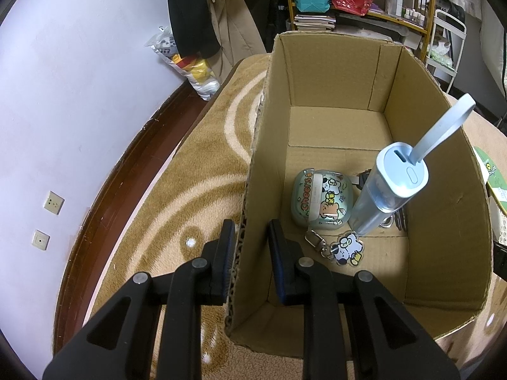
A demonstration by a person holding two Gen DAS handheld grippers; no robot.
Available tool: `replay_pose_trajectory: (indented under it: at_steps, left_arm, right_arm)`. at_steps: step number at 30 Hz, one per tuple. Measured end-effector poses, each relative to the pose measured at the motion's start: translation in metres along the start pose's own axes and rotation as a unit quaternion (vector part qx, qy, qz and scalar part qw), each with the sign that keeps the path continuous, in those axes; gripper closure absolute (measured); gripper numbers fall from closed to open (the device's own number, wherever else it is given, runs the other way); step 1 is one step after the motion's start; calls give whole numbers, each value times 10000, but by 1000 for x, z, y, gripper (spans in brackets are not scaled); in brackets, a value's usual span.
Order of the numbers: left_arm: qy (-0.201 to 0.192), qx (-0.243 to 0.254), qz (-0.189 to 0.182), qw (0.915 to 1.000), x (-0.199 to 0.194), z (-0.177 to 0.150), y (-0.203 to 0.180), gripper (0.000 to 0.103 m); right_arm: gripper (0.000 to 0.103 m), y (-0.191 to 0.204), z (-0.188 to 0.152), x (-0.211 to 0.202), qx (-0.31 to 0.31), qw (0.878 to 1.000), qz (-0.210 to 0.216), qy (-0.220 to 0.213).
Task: Organize rigid objects
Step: 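Close the right gripper on the keyring with the gold AIMA tag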
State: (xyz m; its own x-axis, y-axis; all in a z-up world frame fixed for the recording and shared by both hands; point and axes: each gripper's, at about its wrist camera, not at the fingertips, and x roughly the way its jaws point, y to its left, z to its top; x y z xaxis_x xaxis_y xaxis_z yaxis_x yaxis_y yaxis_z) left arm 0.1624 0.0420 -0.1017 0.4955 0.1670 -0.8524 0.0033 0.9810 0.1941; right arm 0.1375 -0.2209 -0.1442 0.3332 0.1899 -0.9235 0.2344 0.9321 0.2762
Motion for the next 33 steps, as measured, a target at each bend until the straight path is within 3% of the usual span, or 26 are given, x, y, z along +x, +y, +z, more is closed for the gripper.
replay_pose_trajectory:
  at_steps: [16, 20, 24, 25, 26, 33]
  left_arm:
    - [6, -1, -12, 10000, 0, 0, 0, 82]
    - [9, -1, -13, 10000, 0, 0, -1, 82]
    - [13, 1, -17, 10000, 1, -1, -1, 82]
    - [15, -3, -19, 10000, 1, -1, -1, 82]
    - [14, 2, -18, 10000, 1, -1, -2, 82]
    - [15, -3, -22, 10000, 1, -1, -2, 82]
  right_arm:
    - [83, 1, -3, 6, 105, 9996, 179, 173]
    - [88, 2, -4, 18, 142, 9996, 116, 230]
    - [90, 5, -4, 22, 115, 9998, -81, 146]
    - [97, 5, -4, 21, 113, 9998, -124, 116]
    - [98, 5, -4, 21, 110, 9997, -207, 18]
    - [99, 6, 1, 19, -107, 9995, 16, -312]
